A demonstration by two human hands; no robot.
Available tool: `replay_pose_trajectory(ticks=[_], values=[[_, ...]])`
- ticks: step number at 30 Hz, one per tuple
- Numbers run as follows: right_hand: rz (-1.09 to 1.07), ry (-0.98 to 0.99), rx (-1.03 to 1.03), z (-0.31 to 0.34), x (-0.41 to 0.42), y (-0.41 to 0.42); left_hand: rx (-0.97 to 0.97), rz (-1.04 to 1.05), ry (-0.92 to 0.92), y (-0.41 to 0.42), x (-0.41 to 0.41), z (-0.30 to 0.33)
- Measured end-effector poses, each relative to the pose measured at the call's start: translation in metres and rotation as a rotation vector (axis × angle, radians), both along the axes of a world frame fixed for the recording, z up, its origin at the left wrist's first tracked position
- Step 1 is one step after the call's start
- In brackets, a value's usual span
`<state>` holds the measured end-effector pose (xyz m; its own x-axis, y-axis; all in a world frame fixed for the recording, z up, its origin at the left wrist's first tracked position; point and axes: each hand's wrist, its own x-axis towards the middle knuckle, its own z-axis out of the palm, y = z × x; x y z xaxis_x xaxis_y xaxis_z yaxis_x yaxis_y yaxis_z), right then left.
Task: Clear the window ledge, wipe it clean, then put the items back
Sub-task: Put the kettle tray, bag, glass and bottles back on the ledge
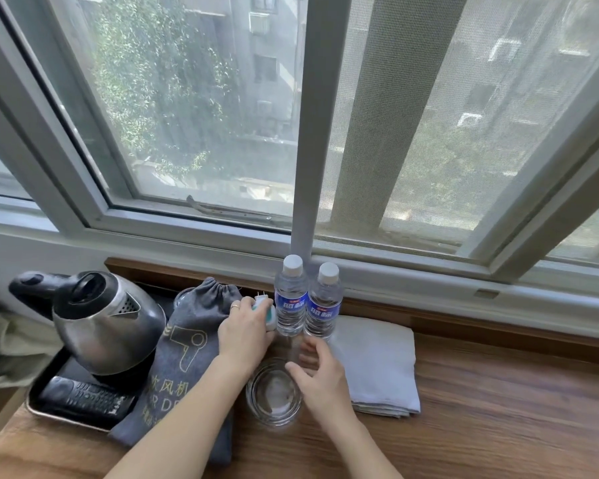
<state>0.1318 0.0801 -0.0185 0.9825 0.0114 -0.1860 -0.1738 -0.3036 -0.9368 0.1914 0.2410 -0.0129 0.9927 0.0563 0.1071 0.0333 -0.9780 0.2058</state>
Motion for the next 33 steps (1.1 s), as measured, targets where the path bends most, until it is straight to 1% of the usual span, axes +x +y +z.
replay_pose_trajectory(ticks=[4,6,13,21,28,33], values=[[0.009,-0.007,-0.013,-0.003,-0.001,0.000,-0.028,-0.016,0.040,0.003,-0.001,0.003],[0.010,-0.004,-0.011,-0.004,-0.002,0.000,-0.010,-0.026,0.044,0.005,-0.001,0.003],[0.024,-0.004,-0.034,-0.002,-0.004,0.001,0.022,-0.055,0.023,0.007,-0.002,-0.001],[0.022,0.002,-0.033,0.000,-0.007,0.003,-0.018,-0.052,-0.018,0.007,-0.008,0.000],[0.019,-0.006,-0.060,0.004,-0.007,0.005,-0.069,-0.025,0.003,0.011,-0.012,0.006],[0.019,-0.009,-0.070,0.008,-0.009,0.004,-0.075,-0.047,0.037,0.008,-0.015,0.013]])
